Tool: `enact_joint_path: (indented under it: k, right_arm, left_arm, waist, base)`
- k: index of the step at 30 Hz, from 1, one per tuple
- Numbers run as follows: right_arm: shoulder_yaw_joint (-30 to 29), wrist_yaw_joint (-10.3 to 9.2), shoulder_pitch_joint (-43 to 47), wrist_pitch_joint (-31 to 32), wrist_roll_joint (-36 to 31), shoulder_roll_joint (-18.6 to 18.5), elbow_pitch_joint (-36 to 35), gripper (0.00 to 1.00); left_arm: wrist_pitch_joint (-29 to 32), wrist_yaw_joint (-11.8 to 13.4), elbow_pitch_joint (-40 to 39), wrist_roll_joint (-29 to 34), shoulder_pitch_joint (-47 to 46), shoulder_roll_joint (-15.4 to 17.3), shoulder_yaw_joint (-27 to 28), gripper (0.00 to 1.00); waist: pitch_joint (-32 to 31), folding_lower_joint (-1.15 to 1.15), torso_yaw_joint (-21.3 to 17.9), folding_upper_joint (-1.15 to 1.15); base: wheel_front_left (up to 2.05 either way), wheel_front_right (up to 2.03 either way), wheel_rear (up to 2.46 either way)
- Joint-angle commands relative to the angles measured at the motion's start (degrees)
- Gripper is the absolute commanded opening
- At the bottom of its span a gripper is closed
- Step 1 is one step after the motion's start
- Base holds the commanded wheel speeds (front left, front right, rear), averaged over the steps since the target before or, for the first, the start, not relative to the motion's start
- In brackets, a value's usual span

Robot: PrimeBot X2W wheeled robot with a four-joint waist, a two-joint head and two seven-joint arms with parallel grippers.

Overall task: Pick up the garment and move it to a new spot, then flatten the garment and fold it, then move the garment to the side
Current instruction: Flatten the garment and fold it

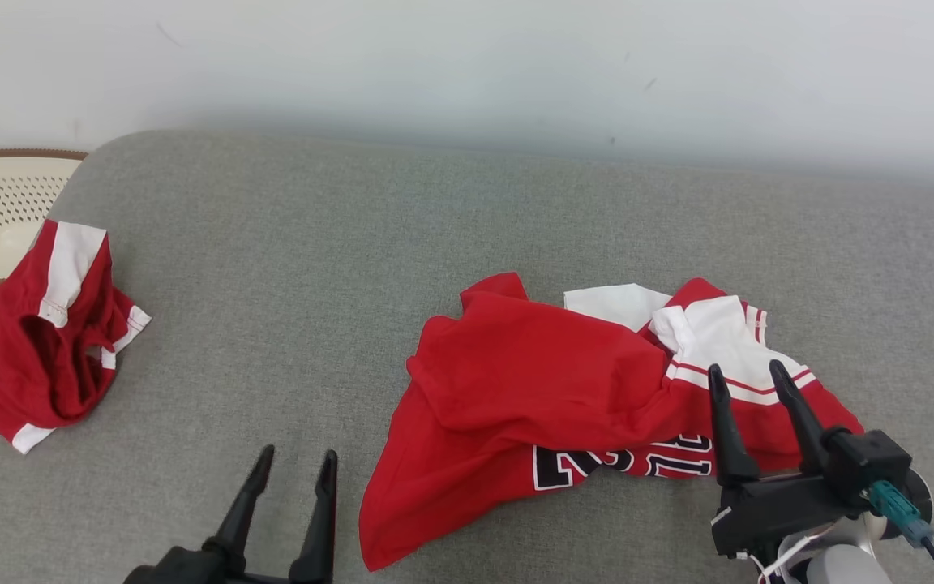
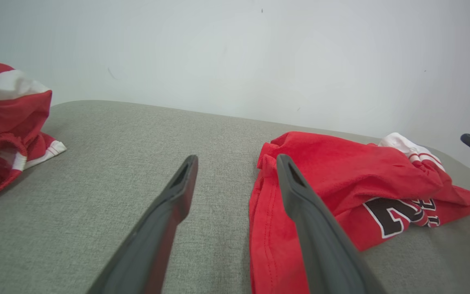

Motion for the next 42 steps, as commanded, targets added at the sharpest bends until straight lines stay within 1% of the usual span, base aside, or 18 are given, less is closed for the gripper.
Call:
enact_joint_path:
  k: [1, 5, 9, 20, 21, 22, 23, 24, 25, 29, 34, 38, 42]
  right_arm:
    - [0.41, -0.02, -1.02, -0.03, 0.07, -0.50, 0.88, 1.00]
    - [1.98, -0.02, -4.14, 0.44, 0.67, -1.42, 5.65, 1.00]
    - [3.70, -0.03, -7.90, 2.80, 1.44, -2.45, 10.57, 1.00]
    - [7.42, -0.02, -19.18, 10.13, 4.58, -4.74, 23.64, 1.00]
    - [7.54, -0.03, -19.68, 11.41, 4.97, -4.92, 25.30, 0.97]
    - [7.69, -0.03, -20.24, 12.87, 5.31, -5.02, 26.92, 0.49]
    - [8.49, -0.03, -21.17, 13.71, 5.23, -5.16, 27.89, 0.40]
    - [8.60, -0.03, -22.33, 13.26, 5.86, -5.05, 28.24, 0.09]
    - [8.83, -0.03, -23.02, 12.86, 5.93, -5.22, 28.66, 0.00]
    - [9.20, -0.03, -24.54, 8.44, 5.75, -5.73, 28.68, 0.00]
    - [8.98, -0.03, -25.93, 3.40, 5.31, -5.93, 27.55, 0.00]
    - [8.46, -0.03, -25.48, 1.12, 4.41, -6.03, 23.88, 0.00]
    - [6.76, -0.03, -22.27, 0.14, 4.49, -5.66, 16.77, 0.00]
  left_arm:
    - [-0.24, 0.45, -0.71, 0.56, -0.28, -0.07, 0.67, 1.00]
    - [-0.24, 1.09, -1.51, 0.86, -0.60, -0.20, 1.75, 1.00]
    - [-0.24, 1.13, -1.62, 0.89, -0.45, -0.24, 2.21, 1.00]
    - [-0.23, 2.19, -0.98, -1.25, -1.26, -0.26, 0.45, 1.00]
    - [-0.24, 2.23, -0.90, -1.35, -1.30, -0.26, 0.25, 1.00]
    - [-0.24, 2.34, -0.83, -1.54, -1.34, -0.27, 0.15, 1.00]
    - [-0.24, 2.48, -0.82, -1.68, -1.44, -0.27, -0.08, 1.00]
    - [-0.24, 2.66, -0.84, -1.80, -1.48, -0.28, -0.18, 1.00]
    - [-0.24, 2.78, -0.84, -1.87, -1.48, -0.26, -0.18, 1.00]
    - [-0.23, 3.27, -0.97, -2.09, -1.23, -0.28, 0.05, 1.00]
    - [-0.23, 3.13, -1.05, -2.33, -0.81, -0.28, 0.43, 1.00]
    - [-0.23, 2.93, -0.90, -2.30, -0.82, -0.26, 0.81, 1.00]
    - [-0.24, 3.13, -0.92, -2.30, -0.81, -0.25, 0.90, 1.00]
  waist:
    - [-0.29, 0.00, -0.15, 0.00]
    - [-0.64, 0.00, -0.20, 0.00]
    - [-0.71, 0.00, 0.14, 0.00]
    - [0.11, 0.00, 3.44, 0.00]
    - [0.18, 0.00, 3.67, 0.00]
    - [0.24, 0.00, 3.82, 0.00]
    - [0.34, 0.00, 4.04, 0.00]
    - [0.40, 0.00, 4.17, 0.00]
    - [0.43, 0.00, 4.24, 0.00]
    - [0.50, 0.00, 3.66, 0.00]
    - [0.51, 0.00, 1.41, 0.00]
    - [0.70, 0.00, -1.16, 0.00]
    - [0.98, 0.00, -3.58, 0.00]
  base:
    - [0.00, 0.00, 0.00]
    - [0.00, 0.00, 0.00]
    - [0.00, 0.00, 0.00]
    - [0.00, 0.00, 0.00]
    - [0.00, 0.00, 0.00]
    - [0.00, 0.00, 0.00]
    - [0.00, 0.00, 0.00]
    - [0.00, 0.00, 0.00]
    - [0.00, 0.00, 0.00]
    - [0.00, 0.00, 0.00]
    - [0.00, 0.00, 0.00]
    - [0.00, 0.00, 0.00]
    - [0.00, 0.00, 0.00]
